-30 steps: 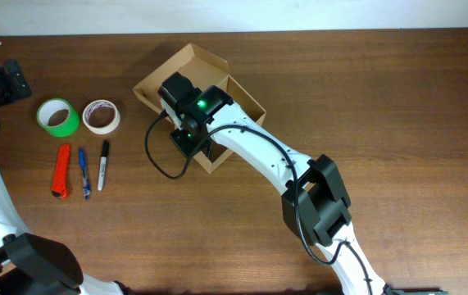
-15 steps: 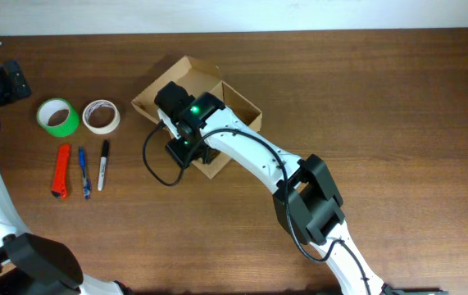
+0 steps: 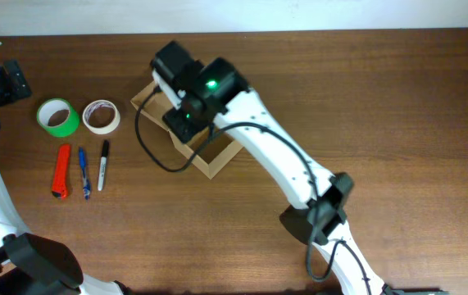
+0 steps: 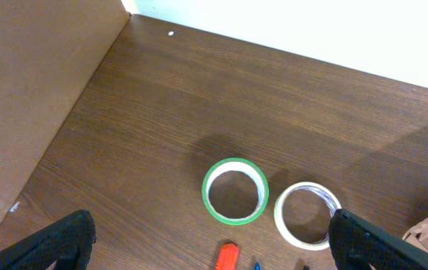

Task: Pack container
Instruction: 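Release the box and retract the right gripper to the right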

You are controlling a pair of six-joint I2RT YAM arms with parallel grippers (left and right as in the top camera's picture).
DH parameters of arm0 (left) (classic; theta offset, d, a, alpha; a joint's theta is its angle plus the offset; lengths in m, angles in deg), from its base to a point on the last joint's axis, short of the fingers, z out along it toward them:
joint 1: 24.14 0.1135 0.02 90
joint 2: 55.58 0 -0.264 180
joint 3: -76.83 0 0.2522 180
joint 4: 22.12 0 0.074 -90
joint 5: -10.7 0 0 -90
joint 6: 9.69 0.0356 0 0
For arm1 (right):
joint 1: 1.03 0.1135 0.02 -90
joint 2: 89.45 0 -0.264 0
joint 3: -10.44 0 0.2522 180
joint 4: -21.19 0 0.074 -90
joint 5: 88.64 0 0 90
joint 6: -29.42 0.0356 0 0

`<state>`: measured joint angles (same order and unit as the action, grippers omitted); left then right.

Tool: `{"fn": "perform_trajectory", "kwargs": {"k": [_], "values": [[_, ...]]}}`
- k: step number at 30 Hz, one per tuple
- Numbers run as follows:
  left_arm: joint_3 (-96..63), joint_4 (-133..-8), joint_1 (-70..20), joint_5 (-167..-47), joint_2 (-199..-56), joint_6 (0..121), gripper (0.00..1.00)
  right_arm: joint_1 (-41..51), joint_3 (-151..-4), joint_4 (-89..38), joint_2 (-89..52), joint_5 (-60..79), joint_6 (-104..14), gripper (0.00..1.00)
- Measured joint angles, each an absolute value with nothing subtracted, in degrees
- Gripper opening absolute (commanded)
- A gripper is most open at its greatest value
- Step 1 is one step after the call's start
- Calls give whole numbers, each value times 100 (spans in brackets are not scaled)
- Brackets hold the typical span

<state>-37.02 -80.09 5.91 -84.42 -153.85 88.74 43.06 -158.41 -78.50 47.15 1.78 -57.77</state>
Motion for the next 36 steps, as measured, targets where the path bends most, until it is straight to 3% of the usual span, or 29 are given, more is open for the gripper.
{"fn": "perform_trajectory", "kwargs": {"k": [8,16,21,27,36], "values": [[-3702,-8006,591,-8442,-15385,8874,99,3137,-15675,-7931,3060,-582,-5803,67],[-3702,-8006,591,-8440,-15385,8874,99,-255,-13264,-7005,177,-949,-5803,75],[-3702,-8009,595,-8442,-15385,8874,99,-1683,-11771,-7046,-162,-530,-5755,88],[-3702,-8009,595,-8440,-15388,8874,99,-2078,-9850,-6353,577,-171,-5689,100],[-3702,-8028,595,-8567,-15390,8867,99,-2078,-9122,-6124,925,-21,-5477,99]]}}
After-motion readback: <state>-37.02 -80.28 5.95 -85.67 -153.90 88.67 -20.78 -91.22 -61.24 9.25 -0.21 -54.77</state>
